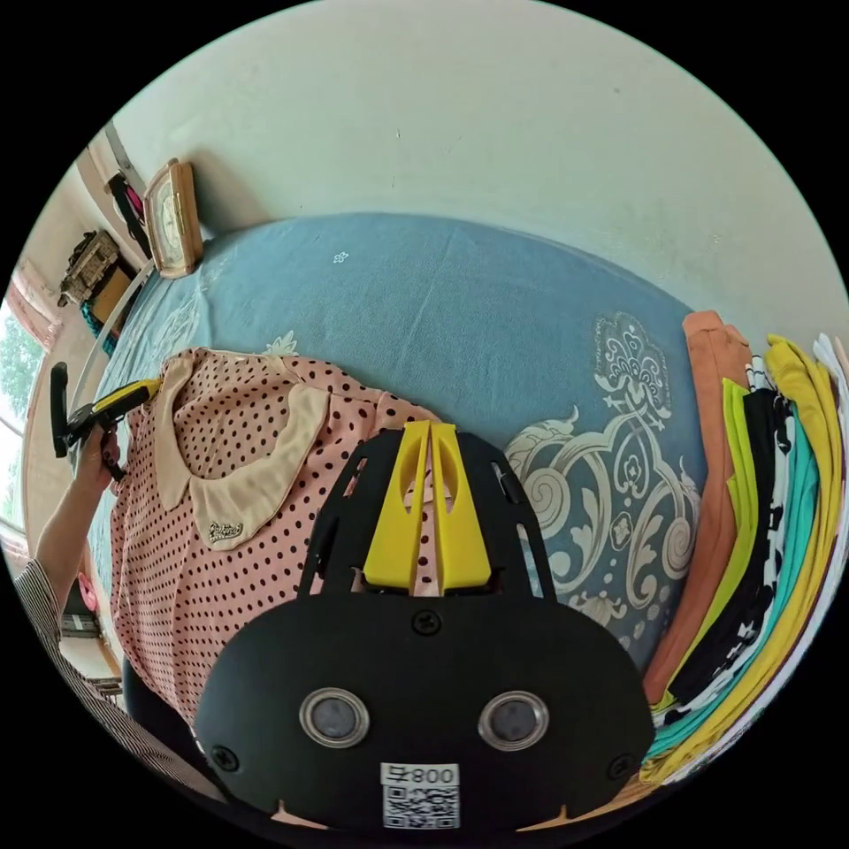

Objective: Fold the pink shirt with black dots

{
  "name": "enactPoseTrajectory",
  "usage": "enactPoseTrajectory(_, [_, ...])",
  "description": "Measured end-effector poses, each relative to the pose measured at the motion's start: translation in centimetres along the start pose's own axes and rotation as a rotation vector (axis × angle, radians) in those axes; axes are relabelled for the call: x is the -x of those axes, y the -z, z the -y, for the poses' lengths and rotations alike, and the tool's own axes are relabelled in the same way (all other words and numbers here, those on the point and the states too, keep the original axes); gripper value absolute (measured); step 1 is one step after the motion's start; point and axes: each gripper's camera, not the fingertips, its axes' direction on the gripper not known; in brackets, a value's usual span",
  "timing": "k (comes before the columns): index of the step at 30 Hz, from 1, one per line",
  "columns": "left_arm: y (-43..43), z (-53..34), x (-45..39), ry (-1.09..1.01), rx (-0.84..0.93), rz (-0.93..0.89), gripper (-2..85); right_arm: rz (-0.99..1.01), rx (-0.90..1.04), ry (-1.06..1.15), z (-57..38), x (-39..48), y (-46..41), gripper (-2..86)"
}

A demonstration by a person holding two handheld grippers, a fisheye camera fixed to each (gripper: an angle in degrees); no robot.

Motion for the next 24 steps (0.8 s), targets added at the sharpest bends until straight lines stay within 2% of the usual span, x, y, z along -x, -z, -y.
enactPoseTrajectory(4, [1.8, -3.4, 0.7, -0.011, -0.016, -0.066, 0.5, 0.112, -0.079, 0.073, -4.6, 0.9, 3.8, 0.1])
enactPoseTrajectory(5, [0.9, -3.8, 1.2, -0.008, 0.049, -0.045, 0.6, 0.09, -0.054, 0.108, -5.7, 1.5, 3.7, 0.1])
enactPoseTrajectory(8, [1.6, -4.4, 3.2, 0.057, 0.067, -0.072, 1.2, 0.001, 0.088, 0.099, -7.2, 1.0, 2.1, 0.3])
enactPoseTrajectory(11, [5.8, -6.9, 4.5, 0.053, 0.002, -0.112, 3.2, 0.145, -0.031, -0.007, -9.6, -0.9, 6.5, 0.5])
enactPoseTrajectory(13, [7.4, -10.0, 5.5, 0.058, 0.041, -0.16, 5.3, 0.165, -0.051, 0.001, -12.2, -1.1, 9.0, 0.9])
enactPoseTrajectory(18, [8.9, -21.8, 7.2, 0.176, 0.235, -0.312, 7.8, 0.234, 0.077, -0.028, -21.7, -0.9, 12.5, 3.1])
enactPoseTrajectory(21, [8.1, -24.9, 7.3, 0.227, 0.288, -0.382, 7.9, 0.267, 0.167, -0.081, -27.4, -0.9, 13.5, 4.5])
enactPoseTrajectory(24, [6.8, -25.2, 7.6, 0.251, 0.308, -0.312, 4.3, 0.272, 0.224, -0.159, -30.9, -1.7, 13.7, 5.0])
